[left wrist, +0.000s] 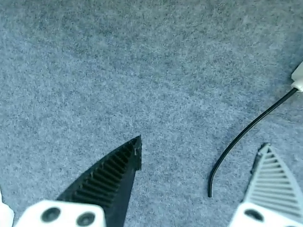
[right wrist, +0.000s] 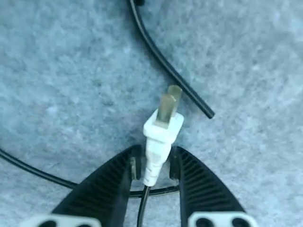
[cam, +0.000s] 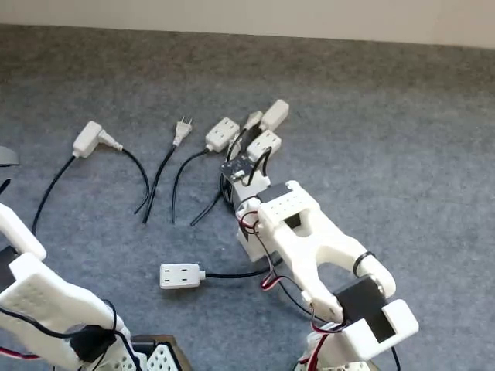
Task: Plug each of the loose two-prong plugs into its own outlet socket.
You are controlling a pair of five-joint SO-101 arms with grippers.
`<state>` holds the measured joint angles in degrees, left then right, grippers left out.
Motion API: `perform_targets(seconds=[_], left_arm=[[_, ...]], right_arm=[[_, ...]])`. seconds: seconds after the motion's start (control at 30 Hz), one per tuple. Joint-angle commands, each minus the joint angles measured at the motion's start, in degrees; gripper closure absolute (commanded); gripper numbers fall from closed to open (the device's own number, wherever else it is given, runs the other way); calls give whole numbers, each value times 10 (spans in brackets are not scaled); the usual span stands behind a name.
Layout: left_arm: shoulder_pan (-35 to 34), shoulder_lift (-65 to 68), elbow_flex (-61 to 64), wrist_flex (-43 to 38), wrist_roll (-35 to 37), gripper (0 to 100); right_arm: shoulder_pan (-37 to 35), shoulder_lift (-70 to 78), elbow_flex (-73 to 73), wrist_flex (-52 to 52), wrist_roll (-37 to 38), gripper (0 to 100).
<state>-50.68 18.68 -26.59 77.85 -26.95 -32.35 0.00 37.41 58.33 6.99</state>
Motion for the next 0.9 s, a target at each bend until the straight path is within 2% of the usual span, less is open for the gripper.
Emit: perform_targets(seconds=[0.0,0.13,0.33,0.47,0.6,0.73,0.87], left_arm=[[-11,-10,-20,3,-4,639],[-12,-11,-20,3,-4,639],[-9,-7,-19,4,-4,639],[6,-11,-20,40,-4,639],[38,-12,-19,85,-69,635],[69,-14,-21,86,-72,633],[121,-56,11,80,-72,601]], right_arm=[[22,2,-1,-7,5,877],[25,2,-42,38,4,998],[16,0,-131,104,7,991],[-18,-15,-209,144,7,991],[-60,-92,-283,180,25,991],[-82,-189,-284,162,45,991],[-92,-274,-201,78,47,991]])
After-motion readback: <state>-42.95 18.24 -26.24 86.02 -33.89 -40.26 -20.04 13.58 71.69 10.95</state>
